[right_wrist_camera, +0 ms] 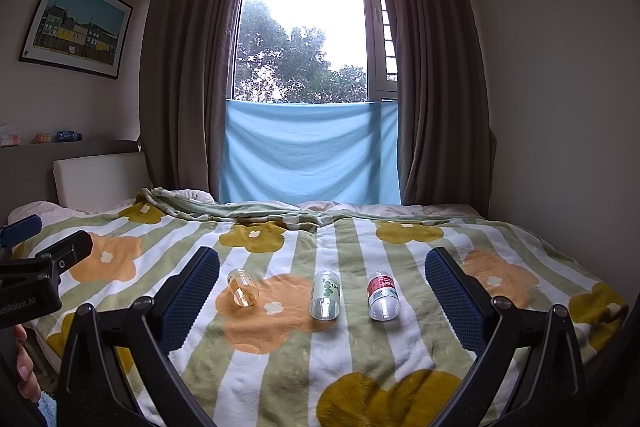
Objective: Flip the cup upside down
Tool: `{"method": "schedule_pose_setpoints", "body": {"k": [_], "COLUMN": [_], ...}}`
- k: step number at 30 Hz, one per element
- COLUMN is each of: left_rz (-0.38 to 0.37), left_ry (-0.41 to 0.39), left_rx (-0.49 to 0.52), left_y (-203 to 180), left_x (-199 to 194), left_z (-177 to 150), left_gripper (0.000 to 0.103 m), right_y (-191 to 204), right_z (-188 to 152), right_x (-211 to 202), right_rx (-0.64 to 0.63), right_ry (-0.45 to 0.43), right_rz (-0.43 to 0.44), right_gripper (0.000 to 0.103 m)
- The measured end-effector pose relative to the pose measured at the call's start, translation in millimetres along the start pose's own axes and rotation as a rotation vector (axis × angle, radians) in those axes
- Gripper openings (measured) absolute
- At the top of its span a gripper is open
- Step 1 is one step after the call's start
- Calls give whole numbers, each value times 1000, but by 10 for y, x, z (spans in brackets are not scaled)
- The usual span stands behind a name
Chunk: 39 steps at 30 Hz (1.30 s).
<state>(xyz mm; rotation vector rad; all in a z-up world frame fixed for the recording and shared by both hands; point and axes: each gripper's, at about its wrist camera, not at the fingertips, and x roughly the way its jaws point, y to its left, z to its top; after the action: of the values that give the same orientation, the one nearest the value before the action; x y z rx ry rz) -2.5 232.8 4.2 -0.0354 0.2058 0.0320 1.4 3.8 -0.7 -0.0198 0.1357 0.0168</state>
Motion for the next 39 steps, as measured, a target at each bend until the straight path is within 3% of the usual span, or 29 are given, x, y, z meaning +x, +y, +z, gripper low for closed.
{"method": "schedule_pose_setpoints", "body": {"k": [28,34,39], "left_rz": [-2,10,2], "left_ry": [57,106,168], "left_rx": [-69,-71,-37], "left_y": [133,115,107], "left_x": [195,474,996], "left_z": [-53,4,149], "left_gripper": [103,103,103], "right_y": [7,-56,-124], "right_z": [-137,-139,-220], "right_x": [77,217,385], "right_rx": [-16,-14,-9], "right_ry": [16,38,58], "right_rz": [-10,-14,3], "right_gripper": [103,103,103]}}
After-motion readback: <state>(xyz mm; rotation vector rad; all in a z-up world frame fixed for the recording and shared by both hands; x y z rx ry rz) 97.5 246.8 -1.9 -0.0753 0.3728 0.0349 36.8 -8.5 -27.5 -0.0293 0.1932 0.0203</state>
